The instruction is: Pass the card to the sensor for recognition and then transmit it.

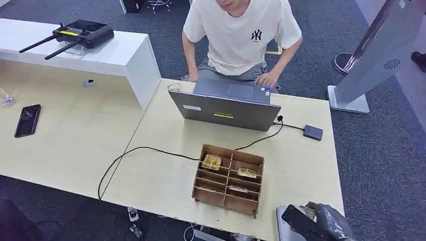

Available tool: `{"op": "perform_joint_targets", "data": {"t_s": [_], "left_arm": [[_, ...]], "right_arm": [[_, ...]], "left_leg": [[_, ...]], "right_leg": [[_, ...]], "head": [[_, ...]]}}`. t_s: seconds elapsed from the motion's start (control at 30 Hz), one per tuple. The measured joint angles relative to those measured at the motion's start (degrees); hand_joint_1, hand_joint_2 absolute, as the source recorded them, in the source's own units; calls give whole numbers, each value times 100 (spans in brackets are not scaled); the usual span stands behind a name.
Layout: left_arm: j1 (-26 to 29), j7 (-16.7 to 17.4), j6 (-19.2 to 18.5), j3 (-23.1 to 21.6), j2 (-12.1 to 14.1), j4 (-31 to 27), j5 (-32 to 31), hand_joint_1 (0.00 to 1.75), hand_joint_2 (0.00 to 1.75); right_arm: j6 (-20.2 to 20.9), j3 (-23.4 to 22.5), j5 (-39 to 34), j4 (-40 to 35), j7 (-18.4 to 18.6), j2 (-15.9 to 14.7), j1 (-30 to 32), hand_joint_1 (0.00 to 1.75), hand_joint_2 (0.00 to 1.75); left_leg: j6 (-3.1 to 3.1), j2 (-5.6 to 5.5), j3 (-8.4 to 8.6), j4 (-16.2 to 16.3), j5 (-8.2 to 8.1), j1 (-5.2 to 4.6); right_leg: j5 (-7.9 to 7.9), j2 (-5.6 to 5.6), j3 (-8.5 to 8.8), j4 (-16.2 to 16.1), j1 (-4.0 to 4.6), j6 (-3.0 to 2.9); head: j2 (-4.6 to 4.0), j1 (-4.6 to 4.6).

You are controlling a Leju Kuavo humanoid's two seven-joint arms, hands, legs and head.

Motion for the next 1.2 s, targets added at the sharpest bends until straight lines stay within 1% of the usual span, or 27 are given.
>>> {"op": "perform_joint_targets", "data": {"t_s": [0.5, 0.93, 1.1, 1.2], "left_arm": [[-2, 2, 0, 0, -2, 0, -11, 0, 0], [-22, 7, 0, 0, -4, 0, -31, 0, 0], [-33, 7, 7, 0, -4, 0, -24, 0, 0], [-32, 7, 18, 0, -2, 0, 20, 0, 0]], "right_arm": [[-24, 173, 151, 35, 61, 4, -1, 175, 175], [-122, 315, 289, 160, 111, 74, -46, 175, 175], [-227, 328, 282, 160, 111, 77, -41, 175, 175], [-392, 293, 227, 43, 94, 74, 9, 175, 175]], "left_leg": [[0, 0, 2, 0, 0, 0], [0, 0, 7, 0, 0, 0], [0, 0, 11, 0, 0, 0], [0, 0, 12, 0, 0, 0]], "right_leg": [[0, 0, 2, 0, 0, 0], [0, 0, 9, 0, 0, 0], [0, 0, 12, 0, 0, 0], [0, 0, 13, 0, 0, 0]], "head": [[0, 0], [0, 0], [0, 0], [0, 0]]}}
